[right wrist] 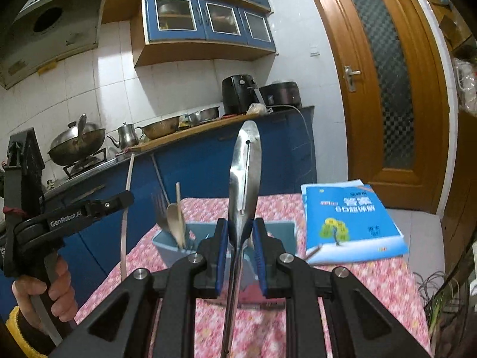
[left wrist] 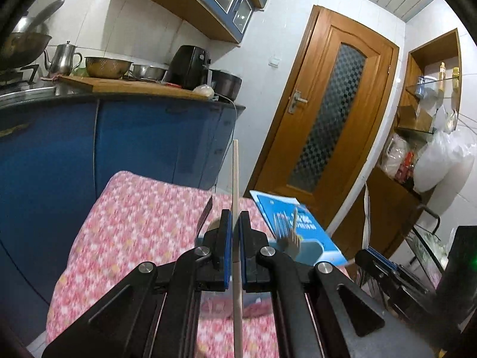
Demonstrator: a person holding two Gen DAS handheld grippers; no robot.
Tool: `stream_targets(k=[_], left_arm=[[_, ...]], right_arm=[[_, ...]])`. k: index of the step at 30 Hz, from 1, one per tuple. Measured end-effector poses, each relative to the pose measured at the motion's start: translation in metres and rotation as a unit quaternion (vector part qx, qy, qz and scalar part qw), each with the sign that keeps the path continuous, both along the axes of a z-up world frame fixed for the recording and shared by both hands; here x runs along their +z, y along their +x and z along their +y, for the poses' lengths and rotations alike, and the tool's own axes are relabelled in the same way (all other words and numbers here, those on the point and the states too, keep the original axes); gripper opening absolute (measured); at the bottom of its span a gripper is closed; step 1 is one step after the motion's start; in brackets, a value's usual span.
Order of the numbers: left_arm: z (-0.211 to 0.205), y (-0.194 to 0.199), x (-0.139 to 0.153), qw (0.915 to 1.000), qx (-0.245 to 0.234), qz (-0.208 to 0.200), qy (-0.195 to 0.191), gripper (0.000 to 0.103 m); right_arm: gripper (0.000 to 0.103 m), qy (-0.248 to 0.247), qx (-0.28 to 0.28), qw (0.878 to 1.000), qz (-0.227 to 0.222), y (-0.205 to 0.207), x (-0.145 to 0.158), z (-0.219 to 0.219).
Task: Organize utensils
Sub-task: 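Lift the chopstick and knife upright and carry both above the blue holder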
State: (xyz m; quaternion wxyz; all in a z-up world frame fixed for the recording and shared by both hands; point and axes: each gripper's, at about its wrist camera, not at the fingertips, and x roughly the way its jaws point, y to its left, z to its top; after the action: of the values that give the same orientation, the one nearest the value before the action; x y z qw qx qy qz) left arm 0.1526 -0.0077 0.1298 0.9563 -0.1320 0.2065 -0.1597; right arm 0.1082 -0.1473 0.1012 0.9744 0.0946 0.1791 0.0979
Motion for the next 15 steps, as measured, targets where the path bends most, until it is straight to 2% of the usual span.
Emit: stream_targets(k=[9,15], left_arm=[[-0.005,0.027,0.017,0.9975,0.023,-0.066,0.011,0.002],[-0.006,0.044,0.009,0.9928,0.050,-0.108,0.012,0.002]], right_arm=[[0.019,-0.011,-0.024,0.999,-0.037,0.028,0.009,-0.003],[0.019,-0.002,-0.039,0.997,-0.059,0.047,0.007,-0.008]])
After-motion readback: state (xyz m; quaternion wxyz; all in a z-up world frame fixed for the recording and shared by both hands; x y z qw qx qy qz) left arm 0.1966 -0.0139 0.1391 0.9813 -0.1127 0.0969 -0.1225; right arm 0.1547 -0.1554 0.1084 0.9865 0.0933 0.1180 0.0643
